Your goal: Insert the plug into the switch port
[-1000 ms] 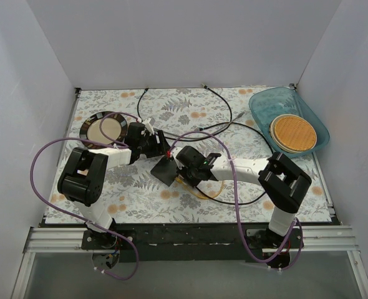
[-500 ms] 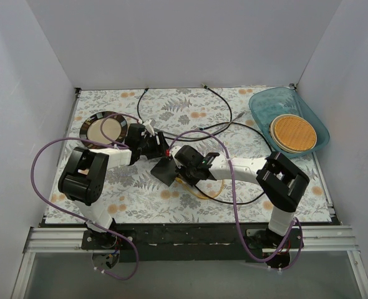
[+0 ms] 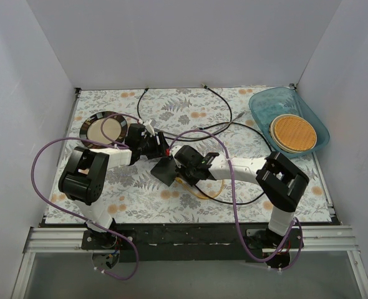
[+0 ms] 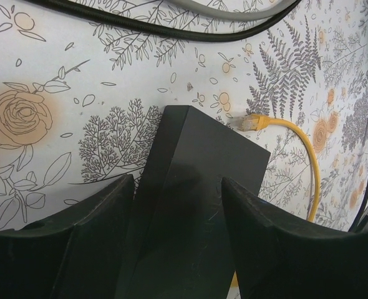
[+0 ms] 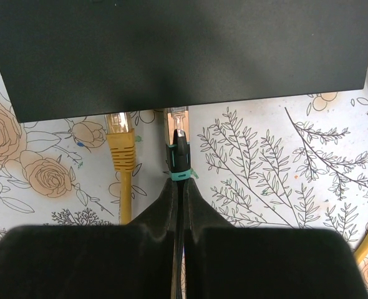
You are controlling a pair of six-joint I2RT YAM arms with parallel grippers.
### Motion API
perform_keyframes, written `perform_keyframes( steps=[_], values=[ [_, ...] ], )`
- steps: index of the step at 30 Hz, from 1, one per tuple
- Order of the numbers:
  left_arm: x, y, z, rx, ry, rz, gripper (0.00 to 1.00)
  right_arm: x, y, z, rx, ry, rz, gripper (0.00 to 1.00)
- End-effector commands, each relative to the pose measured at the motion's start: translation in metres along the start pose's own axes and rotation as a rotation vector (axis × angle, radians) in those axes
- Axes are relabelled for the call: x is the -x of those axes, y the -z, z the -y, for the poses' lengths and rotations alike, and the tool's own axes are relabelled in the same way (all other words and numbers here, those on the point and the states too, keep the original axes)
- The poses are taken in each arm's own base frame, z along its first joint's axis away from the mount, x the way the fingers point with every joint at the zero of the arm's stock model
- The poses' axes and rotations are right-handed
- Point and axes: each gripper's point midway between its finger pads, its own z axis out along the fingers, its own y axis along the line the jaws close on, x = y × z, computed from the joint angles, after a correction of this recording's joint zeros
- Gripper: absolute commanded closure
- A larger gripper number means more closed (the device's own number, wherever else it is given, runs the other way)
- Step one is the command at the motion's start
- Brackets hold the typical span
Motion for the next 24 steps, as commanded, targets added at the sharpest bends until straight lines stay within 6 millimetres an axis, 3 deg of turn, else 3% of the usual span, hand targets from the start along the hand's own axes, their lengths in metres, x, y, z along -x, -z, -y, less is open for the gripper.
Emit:
perform_keyframes(
  steps=[1, 9, 24],
  values=[
    [0.002, 0.0, 0.003, -0.027, -0.003, 0.004, 0.43, 0.025, -0.001, -0.006, 0.01, -0.01, 0.066, 0.99],
    [-0.001, -0.002, 0.005, -0.046, -0.001, -0.007, 0.48, 0.028, -0.004, -0.006, -0.004, -0.027, 0.082, 0.99],
    [-0.008, -0.005, 0.004, -0.052, 0.064, -0.02, 0.49, 0.05, 0.008, -0.007, -0.055, -0.044, 0.164, 0.99]
  ],
)
